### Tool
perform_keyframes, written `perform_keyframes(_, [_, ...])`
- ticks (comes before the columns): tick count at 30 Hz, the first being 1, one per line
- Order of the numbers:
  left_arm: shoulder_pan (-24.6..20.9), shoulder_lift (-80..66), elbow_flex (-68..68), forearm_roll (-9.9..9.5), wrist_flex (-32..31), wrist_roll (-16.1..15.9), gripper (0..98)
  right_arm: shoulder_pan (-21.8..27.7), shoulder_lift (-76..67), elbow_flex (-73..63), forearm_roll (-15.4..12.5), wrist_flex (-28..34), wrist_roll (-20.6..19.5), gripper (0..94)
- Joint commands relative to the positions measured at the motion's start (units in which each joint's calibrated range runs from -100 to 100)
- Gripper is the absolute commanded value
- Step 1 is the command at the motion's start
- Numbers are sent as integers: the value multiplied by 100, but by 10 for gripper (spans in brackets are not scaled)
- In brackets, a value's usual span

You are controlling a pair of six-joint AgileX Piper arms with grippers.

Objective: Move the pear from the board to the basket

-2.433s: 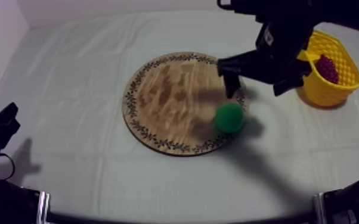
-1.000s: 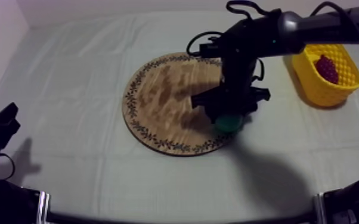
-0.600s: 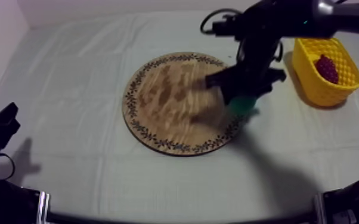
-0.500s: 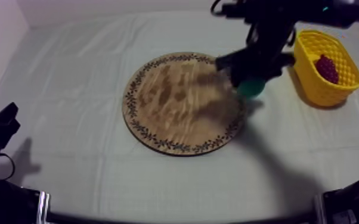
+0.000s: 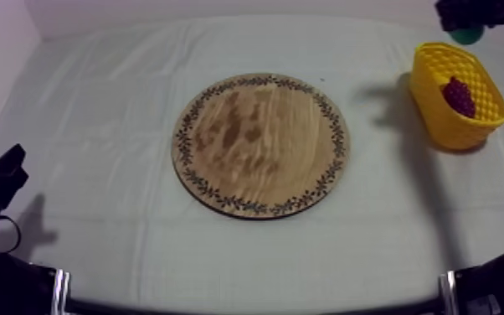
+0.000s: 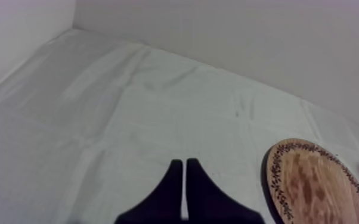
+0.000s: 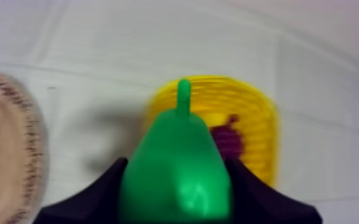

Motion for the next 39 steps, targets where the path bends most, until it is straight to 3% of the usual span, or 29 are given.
perform_keyframes(1, [2,0,0,2,-1,-1,1,591,-18,161,21,-454,379,309])
perform_keyframes(7, [2,0,0,2,-1,-1,1,985,10,888,80,-1488,497,323])
perform_keyframes(14, [2,0,0,2,-1,-1,1,1090,280,1586,-260,-2301,565,334])
perform_keyframes(18, [2,0,0,2,-1,-1,1,1106,475,1993,-581,-2904,750,381])
perform_keyframes(24, [2,0,0,2,-1,-1,1,1250,739,2607,-1309,-4044,1256,650])
perform_keyframes(27, [2,0,0,2,-1,-1,1,1275,772,2635,-1601,-4315,1469,718])
perform_keyframes(39, [2,0,0,2,-1,-1,1,1212,-270,2798,-2517,-4727,2357,687])
